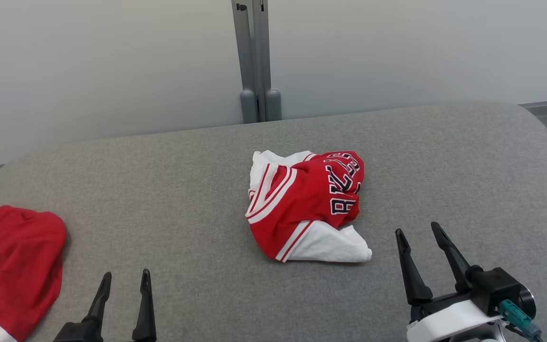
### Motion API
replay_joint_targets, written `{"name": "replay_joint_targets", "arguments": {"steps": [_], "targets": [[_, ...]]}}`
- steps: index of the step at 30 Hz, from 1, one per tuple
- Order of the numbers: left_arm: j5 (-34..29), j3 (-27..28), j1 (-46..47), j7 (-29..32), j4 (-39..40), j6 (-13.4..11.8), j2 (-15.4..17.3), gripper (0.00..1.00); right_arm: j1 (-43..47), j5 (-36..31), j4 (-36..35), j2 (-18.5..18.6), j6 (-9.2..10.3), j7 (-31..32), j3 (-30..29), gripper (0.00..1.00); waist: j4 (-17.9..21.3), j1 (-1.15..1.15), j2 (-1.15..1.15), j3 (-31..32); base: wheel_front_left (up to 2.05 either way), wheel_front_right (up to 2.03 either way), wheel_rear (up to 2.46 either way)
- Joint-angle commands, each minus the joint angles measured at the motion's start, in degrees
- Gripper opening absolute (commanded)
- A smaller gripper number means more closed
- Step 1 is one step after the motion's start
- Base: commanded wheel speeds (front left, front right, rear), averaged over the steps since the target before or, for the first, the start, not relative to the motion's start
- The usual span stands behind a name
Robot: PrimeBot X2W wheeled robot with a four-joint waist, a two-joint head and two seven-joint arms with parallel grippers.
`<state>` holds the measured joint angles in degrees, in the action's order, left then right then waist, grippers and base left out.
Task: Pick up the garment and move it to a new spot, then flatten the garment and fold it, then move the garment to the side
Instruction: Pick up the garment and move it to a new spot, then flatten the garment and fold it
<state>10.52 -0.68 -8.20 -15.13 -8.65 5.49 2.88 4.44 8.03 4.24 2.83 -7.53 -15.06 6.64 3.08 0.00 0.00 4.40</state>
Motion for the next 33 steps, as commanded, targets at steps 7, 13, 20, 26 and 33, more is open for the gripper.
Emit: {"name": "replay_joint_targets", "arguments": {"steps": [7,13,20,26,33], "targets": [[-0.02,-0.47,-0.39,-0.02,-0.49,0.44,0.02,1.00,0.34,0.66,0.51,0.10,0.08,-0.18,0.36,1.00,-0.62,0.00,0.00,-0.31,0.00,0.00,0.00],[-0.07,-1.93,0.92,-0.03,-0.54,0.99,0.02,1.00,-0.80,0.95,0.45,0.12,0.08,-0.18,0.74,1.00,-0.92,0.00,0.00,-1.83,0.00,0.00,0.00],[0.43,-5.39,3.35,-0.02,-1.59,1.53,0.02,1.00,-2.62,0.20,-0.05,0.13,0.08,-0.18,1.36,1.00,-0.54,0.00,0.00,-4.64,0.00,0.00,0.00],[3.42,-11.69,9.13,-0.03,-5.40,1.96,0.05,1.00,-4.43,-0.19,-1.13,0.11,0.08,-0.18,1.87,1.00,0.09,0.00,0.00,-7.79,0.00,0.00,0.00],[12.02,-20.84,20.80,-0.03,-13.04,2.05,0.85,1.00,-7.40,-0.52,-2.08,0.11,0.08,-0.18,2.78,1.00,1.47,0.00,0.00,-12.64,0.00,0.00,0.00]]}}
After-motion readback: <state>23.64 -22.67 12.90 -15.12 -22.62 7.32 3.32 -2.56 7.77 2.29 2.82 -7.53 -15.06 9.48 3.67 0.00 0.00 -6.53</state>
